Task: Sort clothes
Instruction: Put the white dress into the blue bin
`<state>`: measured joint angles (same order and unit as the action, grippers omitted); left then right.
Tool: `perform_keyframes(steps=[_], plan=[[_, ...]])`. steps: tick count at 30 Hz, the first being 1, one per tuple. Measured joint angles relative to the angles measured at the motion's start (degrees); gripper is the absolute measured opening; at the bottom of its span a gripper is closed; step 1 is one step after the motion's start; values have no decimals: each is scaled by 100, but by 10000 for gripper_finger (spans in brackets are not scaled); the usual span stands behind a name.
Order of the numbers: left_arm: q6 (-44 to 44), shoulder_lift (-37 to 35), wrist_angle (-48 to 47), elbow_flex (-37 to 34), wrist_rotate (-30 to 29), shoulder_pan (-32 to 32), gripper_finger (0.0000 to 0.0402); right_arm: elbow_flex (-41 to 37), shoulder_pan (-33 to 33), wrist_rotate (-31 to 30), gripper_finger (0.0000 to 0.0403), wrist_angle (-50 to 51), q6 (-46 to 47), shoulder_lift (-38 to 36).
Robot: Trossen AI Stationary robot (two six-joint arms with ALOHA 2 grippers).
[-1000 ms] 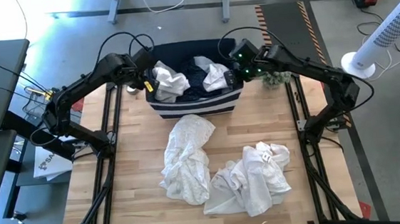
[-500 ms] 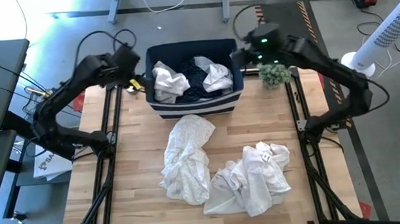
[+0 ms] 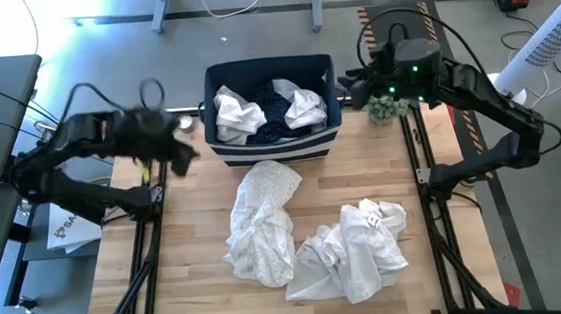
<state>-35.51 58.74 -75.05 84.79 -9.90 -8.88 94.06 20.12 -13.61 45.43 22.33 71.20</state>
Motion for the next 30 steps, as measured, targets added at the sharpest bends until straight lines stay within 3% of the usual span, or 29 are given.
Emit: perform_keyframes(steps=[5,10,14,20,27,30], plan=[[-667,598,-6,0,8,1662,149,-7,-68,-6,169,107,-256,84],[-1437,1540,312,-420,-474,2497,149,-7,-67,3,169,259,-440,99],[-2261,2238,453,-1060,-53,2469,154,-11,-67,9,169,480,-638,111],[-2790,2778,2050,-2102,544,2176,205,-11,-65,62,169,963,-793,109],[-2940,3539,4346,-2967,411,1851,285,-11,-65,377,169,1362,-838,108],[-2909,4160,4737,-3001,410,1846,298,-11,-65,441,169,1393,-813,109]])
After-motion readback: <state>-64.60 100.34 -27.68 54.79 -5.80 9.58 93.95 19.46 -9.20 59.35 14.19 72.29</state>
